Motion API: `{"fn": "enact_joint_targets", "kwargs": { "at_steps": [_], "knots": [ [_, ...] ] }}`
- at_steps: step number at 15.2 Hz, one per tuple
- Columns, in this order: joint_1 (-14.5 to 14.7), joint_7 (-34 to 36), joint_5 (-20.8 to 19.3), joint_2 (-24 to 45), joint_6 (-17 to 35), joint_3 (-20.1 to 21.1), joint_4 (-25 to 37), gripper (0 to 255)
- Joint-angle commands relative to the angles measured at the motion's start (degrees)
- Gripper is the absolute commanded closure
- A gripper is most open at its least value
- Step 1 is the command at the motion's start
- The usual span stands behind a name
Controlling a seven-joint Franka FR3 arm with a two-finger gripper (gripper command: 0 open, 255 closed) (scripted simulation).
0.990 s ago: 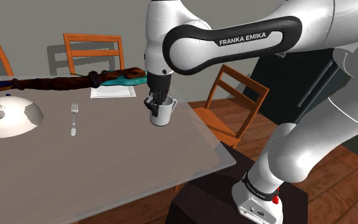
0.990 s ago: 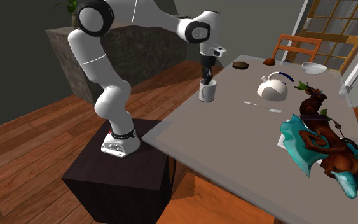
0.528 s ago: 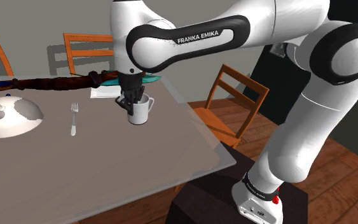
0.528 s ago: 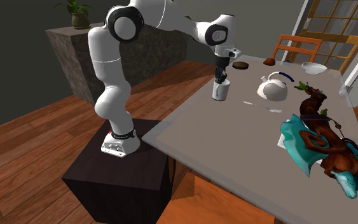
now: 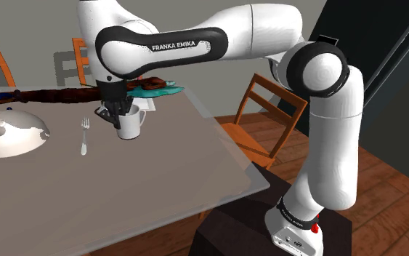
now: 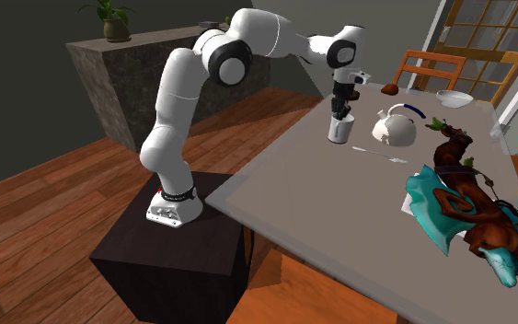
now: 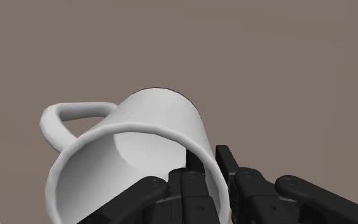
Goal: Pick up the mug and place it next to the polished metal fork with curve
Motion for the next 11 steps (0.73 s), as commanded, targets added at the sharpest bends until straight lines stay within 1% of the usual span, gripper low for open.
{"fn": "enact_joint_targets", "kwargs": {
  "at_steps": [1,3,4,5,6,11],
  "knots": [
    [1.9,0.6,-1.7,5.6,-1.9,-0.5,7.3,255],
    [4.5,0.5,-3.3,12.2,-5.3,-1.3,17.2,255],
    [6.0,0.3,-4.0,16.0,-7.5,-1.7,23.3,255],
    [7.9,-0.3,-4.8,20.5,-10.3,-2.3,30.8,255],
    [10.5,-1.3,-5.6,26.9,-14.7,-3.2,42.0,255],
    [9.0,-0.4,-5.4,24.9,-9.4,-3.0,34.4,255]
  ]
}}
